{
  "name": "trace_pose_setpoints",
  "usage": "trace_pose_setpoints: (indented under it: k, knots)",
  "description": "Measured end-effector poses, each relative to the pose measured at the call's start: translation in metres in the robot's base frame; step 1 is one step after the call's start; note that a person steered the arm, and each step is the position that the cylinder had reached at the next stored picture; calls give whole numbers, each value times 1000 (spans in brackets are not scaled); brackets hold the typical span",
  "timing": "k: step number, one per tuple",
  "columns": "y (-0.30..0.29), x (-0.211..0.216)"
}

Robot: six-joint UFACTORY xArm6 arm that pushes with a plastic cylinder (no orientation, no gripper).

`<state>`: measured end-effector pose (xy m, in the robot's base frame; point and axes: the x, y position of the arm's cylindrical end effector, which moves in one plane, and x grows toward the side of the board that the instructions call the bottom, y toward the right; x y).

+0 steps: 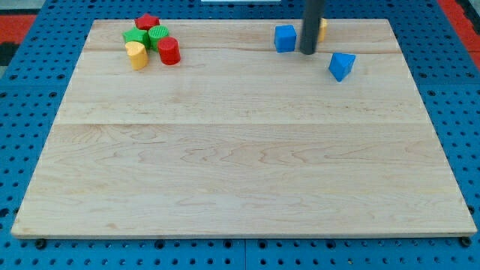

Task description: Push the blue cube and yellow hexagon to the left side

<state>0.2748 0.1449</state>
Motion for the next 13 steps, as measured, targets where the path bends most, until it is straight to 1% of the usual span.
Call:
trace_pose_setpoints:
  k: [2, 3, 4, 6, 7, 8, 9, 10, 11, 12, 13]
  knots:
    - [81, -72]
    - [44, -80]
    - [3, -70]
    - [-18, -66]
    - [-14, -66]
    - [6, -67]
    - [-26, -51]
    - [-85, -32]
    - [-118, -32]
    - [-79, -36]
    - [-24, -36]
